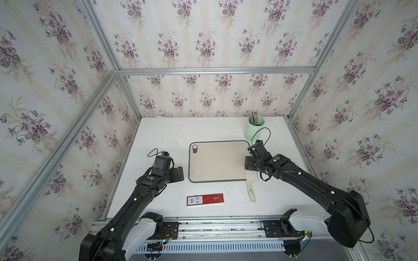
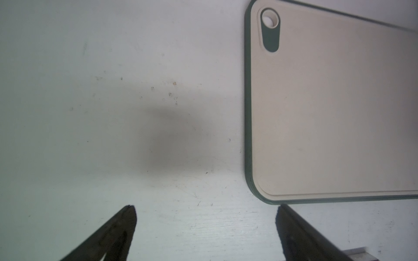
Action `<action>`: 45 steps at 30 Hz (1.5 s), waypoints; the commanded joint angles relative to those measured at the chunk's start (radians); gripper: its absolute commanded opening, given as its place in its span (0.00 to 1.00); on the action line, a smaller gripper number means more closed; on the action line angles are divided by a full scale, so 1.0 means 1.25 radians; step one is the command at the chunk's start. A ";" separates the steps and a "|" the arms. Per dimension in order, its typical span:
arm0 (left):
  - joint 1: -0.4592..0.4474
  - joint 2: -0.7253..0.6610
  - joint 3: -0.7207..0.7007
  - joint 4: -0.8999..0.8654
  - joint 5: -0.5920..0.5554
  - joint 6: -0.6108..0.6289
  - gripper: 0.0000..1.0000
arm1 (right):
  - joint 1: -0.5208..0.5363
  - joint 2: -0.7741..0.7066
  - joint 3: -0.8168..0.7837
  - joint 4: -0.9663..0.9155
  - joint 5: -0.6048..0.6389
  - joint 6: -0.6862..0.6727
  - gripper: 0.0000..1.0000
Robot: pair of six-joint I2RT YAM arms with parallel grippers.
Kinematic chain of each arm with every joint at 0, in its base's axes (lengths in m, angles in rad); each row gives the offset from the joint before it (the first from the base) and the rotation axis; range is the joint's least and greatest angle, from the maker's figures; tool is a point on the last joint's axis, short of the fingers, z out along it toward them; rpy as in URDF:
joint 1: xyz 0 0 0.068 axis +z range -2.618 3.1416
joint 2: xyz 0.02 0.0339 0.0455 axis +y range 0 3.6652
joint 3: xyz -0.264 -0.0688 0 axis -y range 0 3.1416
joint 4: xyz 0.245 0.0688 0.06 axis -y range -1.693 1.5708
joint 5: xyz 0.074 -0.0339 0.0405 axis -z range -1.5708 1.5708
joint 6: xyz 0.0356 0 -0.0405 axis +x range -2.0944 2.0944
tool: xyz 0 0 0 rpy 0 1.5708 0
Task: Align the knife with the edge of the cutting board
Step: Reset both arms
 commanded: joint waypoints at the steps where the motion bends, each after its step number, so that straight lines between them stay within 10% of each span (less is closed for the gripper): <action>1: -0.001 -0.080 0.020 0.006 -0.086 0.000 0.99 | -0.028 -0.081 -0.070 0.211 0.097 -0.123 0.93; 12: 0.000 -0.153 -0.122 0.345 -0.282 0.210 0.99 | -0.219 -0.343 -0.639 1.014 0.115 -0.361 0.97; 23: 0.070 0.276 -0.252 1.034 -0.280 0.422 0.99 | -0.344 0.066 -0.601 1.394 0.122 -0.421 0.96; 28: 0.137 0.405 -0.210 1.121 -0.132 0.400 0.99 | -0.390 0.087 -0.594 1.412 0.009 -0.369 0.96; 32: 0.135 0.510 -0.206 1.194 -0.079 0.431 0.99 | -0.437 0.261 -0.657 1.720 -0.111 -0.353 0.87; 45: 0.158 0.510 -0.159 1.097 -0.077 0.399 0.99 | -0.423 0.249 -0.570 1.538 -0.096 -0.360 1.00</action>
